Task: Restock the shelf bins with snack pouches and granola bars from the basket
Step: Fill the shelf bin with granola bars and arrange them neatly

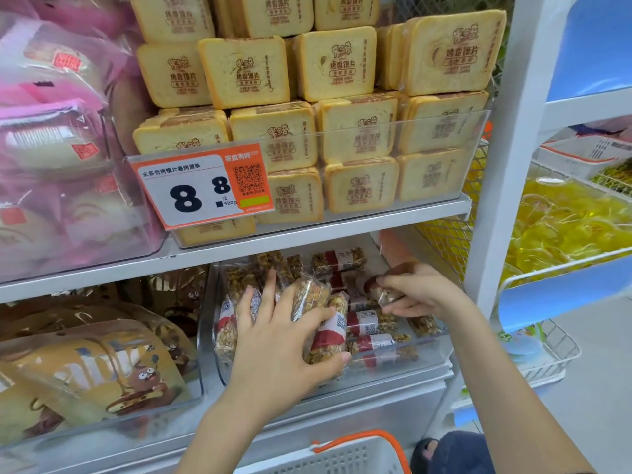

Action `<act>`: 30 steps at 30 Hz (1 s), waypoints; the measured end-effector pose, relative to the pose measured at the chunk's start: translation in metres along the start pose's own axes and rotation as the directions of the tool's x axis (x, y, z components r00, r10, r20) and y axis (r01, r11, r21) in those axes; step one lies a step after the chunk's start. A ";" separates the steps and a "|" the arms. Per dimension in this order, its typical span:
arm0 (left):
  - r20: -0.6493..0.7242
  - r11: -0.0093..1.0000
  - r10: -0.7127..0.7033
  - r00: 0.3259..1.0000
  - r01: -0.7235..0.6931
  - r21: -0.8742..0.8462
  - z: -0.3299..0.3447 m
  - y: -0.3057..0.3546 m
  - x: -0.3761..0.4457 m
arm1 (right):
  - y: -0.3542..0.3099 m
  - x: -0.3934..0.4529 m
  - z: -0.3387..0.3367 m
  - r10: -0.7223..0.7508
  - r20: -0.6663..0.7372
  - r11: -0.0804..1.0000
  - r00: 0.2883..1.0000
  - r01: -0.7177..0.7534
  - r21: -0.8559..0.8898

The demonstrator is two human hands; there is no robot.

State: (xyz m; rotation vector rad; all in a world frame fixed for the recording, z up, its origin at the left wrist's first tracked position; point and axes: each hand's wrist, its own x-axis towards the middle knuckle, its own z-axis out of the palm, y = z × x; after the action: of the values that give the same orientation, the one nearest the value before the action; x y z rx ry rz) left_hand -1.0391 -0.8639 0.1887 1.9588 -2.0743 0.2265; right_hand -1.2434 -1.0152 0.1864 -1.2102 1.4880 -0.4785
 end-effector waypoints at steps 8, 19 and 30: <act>0.012 1.000 0.006 1.000 -0.006 0.006 0.001 -0.002 0.000 | 0.000 -0.002 0.005 -0.400 0.072 0.739 0.914 0.368 -0.564; 0.029 1.000 0.006 1.000 -0.006 0.011 0.001 -0.002 0.000 | -0.004 0.021 -0.006 -0.319 0.253 0.592 0.913 0.401 -0.699; 0.036 0.999 0.002 0.999 -0.003 0.041 0.000 -0.001 0.000 | -0.007 0.073 0.031 -0.530 0.123 0.581 0.839 0.465 -0.668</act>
State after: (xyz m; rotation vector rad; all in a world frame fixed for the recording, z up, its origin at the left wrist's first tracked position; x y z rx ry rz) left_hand -1.0384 -0.8636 0.1886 1.9981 -2.1107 0.2376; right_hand -1.2031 -1.0715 0.1474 -2.2697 1.4197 -0.3566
